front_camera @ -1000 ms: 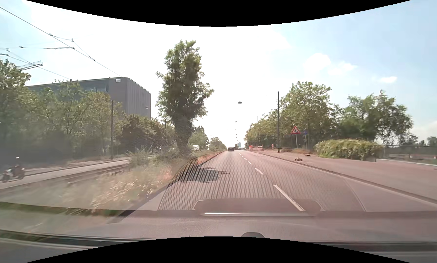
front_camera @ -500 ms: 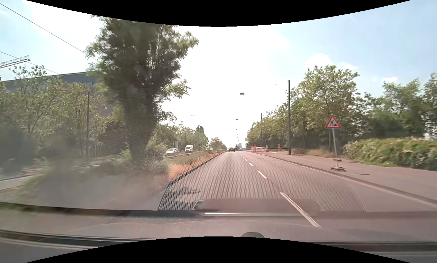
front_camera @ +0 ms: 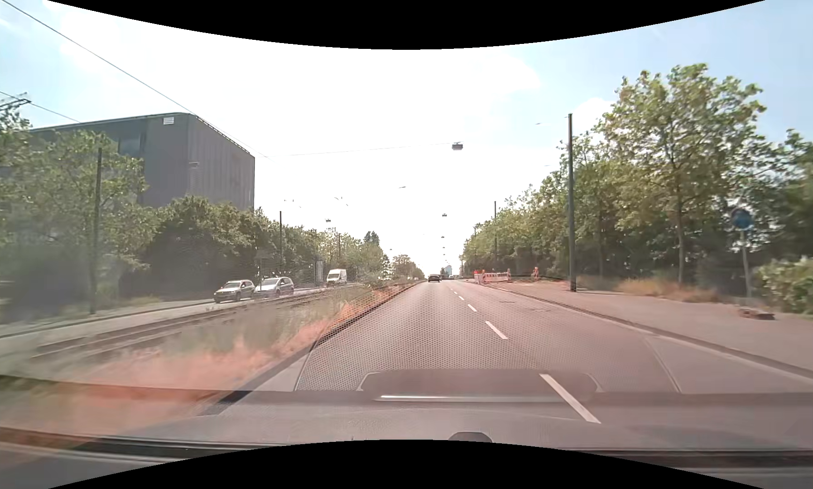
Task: Follow the waypoints while adhering to traffic rules and regulations
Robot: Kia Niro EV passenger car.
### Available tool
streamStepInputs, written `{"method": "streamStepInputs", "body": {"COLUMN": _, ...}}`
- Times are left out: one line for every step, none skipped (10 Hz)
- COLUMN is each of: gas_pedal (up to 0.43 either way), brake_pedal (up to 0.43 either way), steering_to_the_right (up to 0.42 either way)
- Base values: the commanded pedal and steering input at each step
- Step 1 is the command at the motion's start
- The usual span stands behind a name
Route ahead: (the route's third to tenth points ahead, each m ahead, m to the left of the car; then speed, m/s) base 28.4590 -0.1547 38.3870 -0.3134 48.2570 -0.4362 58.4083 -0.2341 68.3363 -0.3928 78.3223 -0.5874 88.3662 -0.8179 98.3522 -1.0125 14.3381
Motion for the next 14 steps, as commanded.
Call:
{"method": "streamStepInputs", "body": {"gas_pedal": 0.150, "brake_pedal": 0.000, "steering_to_the_right": -0.009}}
{"method": "streamStepInputs", "body": {"gas_pedal": 0.150, "brake_pedal": 0.000, "steering_to_the_right": -0.009}}
{"method": "streamStepInputs", "body": {"gas_pedal": 0.150, "brake_pedal": 0.000, "steering_to_the_right": -0.008}}
{"method": "streamStepInputs", "body": {"gas_pedal": 0.150, "brake_pedal": 0.000, "steering_to_the_right": -0.008}}
{"method": "streamStepInputs", "body": {"gas_pedal": 0.150, "brake_pedal": 0.000, "steering_to_the_right": -0.006}}
{"method": "streamStepInputs", "body": {"gas_pedal": 0.150, "brake_pedal": 0.000, "steering_to_the_right": -0.006}}
{"method": "streamStepInputs", "body": {"gas_pedal": 0.150, "brake_pedal": 0.000, "steering_to_the_right": -0.006}}
{"method": "streamStepInputs", "body": {"gas_pedal": 0.150, "brake_pedal": 0.000, "steering_to_the_right": -0.006}}
{"method": "streamStepInputs", "body": {"gas_pedal": 0.150, "brake_pedal": 0.000, "steering_to_the_right": -0.005}}
{"method": "streamStepInputs", "body": {"gas_pedal": 0.150, "brake_pedal": 0.000, "steering_to_the_right": -0.003}}
{"method": "streamStepInputs", "body": {"gas_pedal": 0.150, "brake_pedal": 0.000, "steering_to_the_right": -0.003}}
{"method": "streamStepInputs", "body": {"gas_pedal": 0.150, "brake_pedal": 0.000, "steering_to_the_right": -0.003}}
{"method": "streamStepInputs", "body": {"gas_pedal": 0.150, "brake_pedal": 0.000, "steering_to_the_right": -0.002}}
{"method": "streamStepInputs", "body": {"gas_pedal": 0.150, "brake_pedal": 0.000, "steering_to_the_right": -0.002}}
